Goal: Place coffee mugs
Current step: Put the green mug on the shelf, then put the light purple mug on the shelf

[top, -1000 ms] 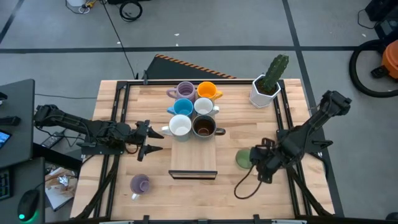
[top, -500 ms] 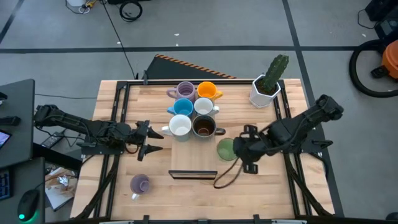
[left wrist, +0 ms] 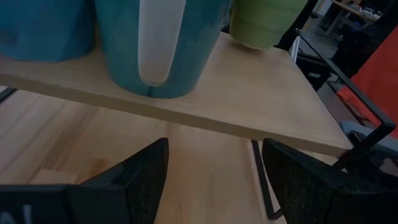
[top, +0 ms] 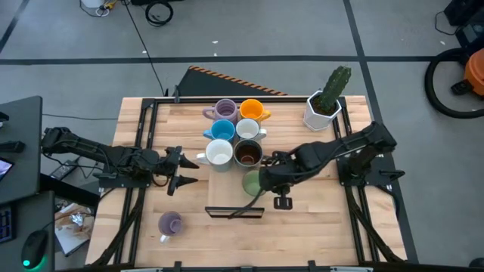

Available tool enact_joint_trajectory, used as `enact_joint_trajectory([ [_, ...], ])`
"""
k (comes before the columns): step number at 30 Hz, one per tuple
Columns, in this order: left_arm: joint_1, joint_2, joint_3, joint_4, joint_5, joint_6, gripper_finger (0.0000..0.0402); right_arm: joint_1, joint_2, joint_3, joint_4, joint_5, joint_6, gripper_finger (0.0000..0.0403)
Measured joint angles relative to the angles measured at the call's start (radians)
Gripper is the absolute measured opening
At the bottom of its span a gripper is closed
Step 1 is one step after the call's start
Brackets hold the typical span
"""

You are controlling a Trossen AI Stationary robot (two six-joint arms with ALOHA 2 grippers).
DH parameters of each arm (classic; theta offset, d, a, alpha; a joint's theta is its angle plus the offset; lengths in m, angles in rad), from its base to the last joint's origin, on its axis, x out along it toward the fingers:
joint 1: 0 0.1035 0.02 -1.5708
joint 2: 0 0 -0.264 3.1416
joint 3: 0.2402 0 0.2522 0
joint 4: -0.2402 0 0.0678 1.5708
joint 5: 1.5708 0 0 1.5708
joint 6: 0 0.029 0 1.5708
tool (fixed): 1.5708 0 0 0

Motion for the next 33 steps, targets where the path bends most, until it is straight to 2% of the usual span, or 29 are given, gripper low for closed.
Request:
enact_joint_trajectory([
  [19,0.0,0.0,0.0,-0.027,0.0,-0.022,0.0265,-0.025,0.036,0.009,0.011,-0.028,-0.03,0.0063],
  [27,0.0,0.0,0.0,-0.028,0.0,-0.022,0.0265,-0.022,0.036,0.009,0.018,-0.028,-0.027,0.0144],
  [33,0.0,0.0,0.0,-0.032,0.0,-0.022,0.0265,-0.022,0.03,0.008,0.018,-0.027,-0.03,0.0189],
])
